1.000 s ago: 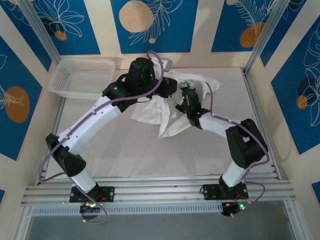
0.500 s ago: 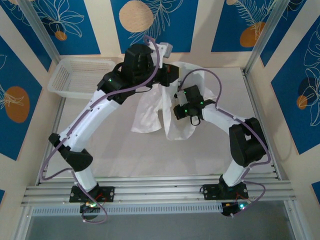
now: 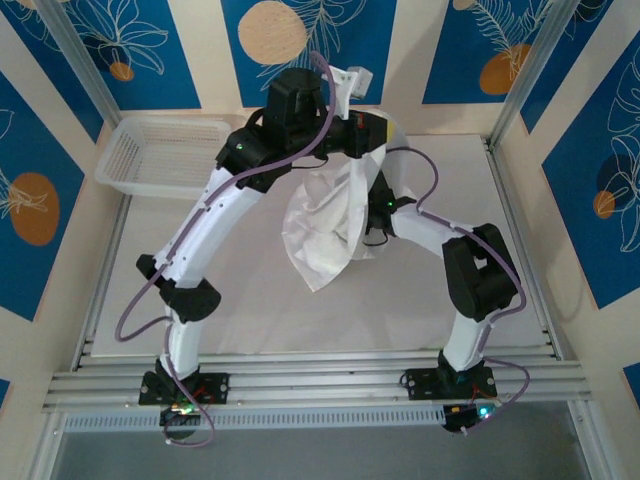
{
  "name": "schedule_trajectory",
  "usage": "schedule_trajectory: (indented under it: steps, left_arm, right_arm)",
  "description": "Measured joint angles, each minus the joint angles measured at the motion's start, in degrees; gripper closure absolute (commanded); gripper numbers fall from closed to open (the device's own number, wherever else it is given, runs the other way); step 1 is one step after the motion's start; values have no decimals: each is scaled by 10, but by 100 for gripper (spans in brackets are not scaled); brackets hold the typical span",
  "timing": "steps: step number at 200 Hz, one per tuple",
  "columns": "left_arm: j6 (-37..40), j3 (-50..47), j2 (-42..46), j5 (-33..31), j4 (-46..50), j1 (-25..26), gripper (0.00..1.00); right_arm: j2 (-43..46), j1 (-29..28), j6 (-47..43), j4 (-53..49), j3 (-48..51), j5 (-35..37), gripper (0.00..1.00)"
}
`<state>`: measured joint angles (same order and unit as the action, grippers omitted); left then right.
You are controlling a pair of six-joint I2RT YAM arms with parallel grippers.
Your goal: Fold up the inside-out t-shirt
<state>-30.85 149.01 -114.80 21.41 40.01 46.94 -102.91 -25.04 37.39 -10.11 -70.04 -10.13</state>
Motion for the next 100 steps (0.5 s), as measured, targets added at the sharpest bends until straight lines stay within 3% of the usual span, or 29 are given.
schedule_trajectory:
  steps: [31, 72, 100]
  left_arm:
    - [-30, 50, -24, 19, -19, 22, 100]
    - [-49, 56, -28, 24, -29, 59, 100]
    - [-53, 56, -42, 21, -19, 73, 100]
  right_arm:
    - [-13, -6, 10, 2, -69, 29, 100]
    - [-141, -29, -6, -8, -154, 42, 100]
    - [-193, -30, -13, -67, -201, 39, 100]
